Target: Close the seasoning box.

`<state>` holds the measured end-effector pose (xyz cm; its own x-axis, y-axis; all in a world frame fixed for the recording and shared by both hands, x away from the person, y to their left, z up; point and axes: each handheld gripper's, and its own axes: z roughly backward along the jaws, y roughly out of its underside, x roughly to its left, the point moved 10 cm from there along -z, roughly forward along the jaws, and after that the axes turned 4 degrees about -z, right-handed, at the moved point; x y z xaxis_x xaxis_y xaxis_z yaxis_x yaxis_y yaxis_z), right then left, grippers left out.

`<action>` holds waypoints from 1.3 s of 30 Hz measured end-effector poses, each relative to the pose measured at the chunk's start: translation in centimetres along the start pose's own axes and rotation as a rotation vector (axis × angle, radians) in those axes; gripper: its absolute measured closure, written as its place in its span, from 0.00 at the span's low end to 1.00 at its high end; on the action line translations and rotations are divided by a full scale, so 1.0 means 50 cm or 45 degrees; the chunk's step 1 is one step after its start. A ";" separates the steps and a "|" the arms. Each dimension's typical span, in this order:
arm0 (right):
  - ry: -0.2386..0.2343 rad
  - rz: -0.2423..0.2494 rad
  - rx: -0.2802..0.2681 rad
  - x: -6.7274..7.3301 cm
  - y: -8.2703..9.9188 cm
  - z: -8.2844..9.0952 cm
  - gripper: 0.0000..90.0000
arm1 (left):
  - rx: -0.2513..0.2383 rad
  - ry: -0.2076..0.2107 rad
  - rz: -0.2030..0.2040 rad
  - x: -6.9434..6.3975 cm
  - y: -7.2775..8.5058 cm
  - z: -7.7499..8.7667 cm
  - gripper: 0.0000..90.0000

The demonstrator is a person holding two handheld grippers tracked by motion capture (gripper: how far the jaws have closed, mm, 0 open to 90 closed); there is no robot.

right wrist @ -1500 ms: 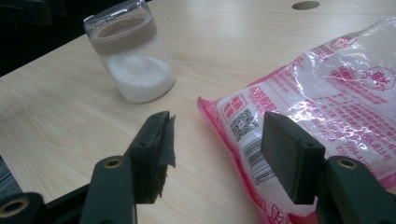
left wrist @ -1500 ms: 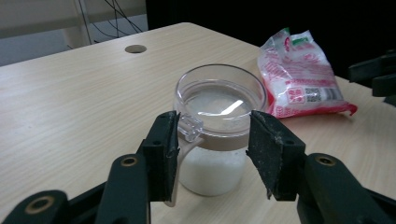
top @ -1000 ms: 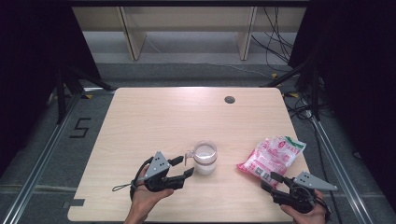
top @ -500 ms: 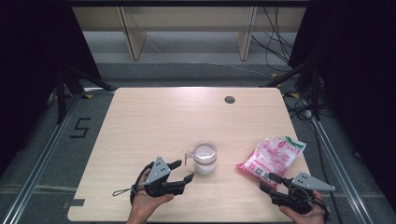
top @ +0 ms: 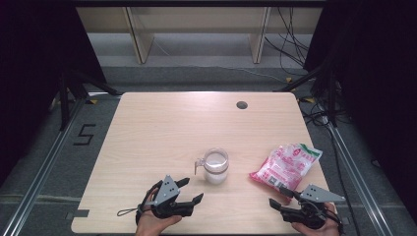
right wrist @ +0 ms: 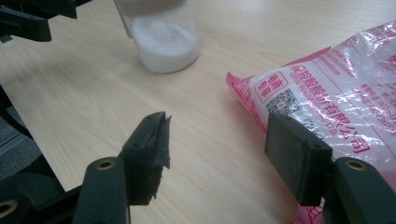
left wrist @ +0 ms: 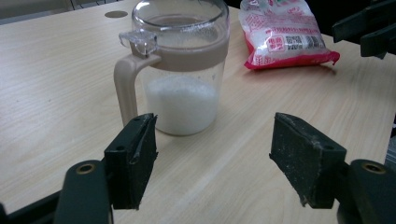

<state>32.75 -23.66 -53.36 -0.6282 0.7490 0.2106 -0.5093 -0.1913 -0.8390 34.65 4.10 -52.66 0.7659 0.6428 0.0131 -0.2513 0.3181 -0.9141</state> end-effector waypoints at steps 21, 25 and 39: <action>-0.041 0.089 0.132 0.023 0.040 -0.004 0.41 | 0.077 0.000 0.005 -0.035 0.051 -0.011 0.30; -0.039 0.088 0.145 0.027 0.046 -0.002 0.41 | 0.099 -0.005 -0.001 -0.035 0.058 -0.008 0.29; -0.017 0.133 0.170 0.029 0.065 0.013 0.40 | 0.125 -0.022 0.027 -0.037 0.076 -0.001 0.29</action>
<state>29.80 -23.59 -55.43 -0.6894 0.7120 0.1331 -0.5136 -0.3509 -0.7830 32.32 4.09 -56.19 0.7495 0.6620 0.0020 -0.3248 0.3702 -0.8703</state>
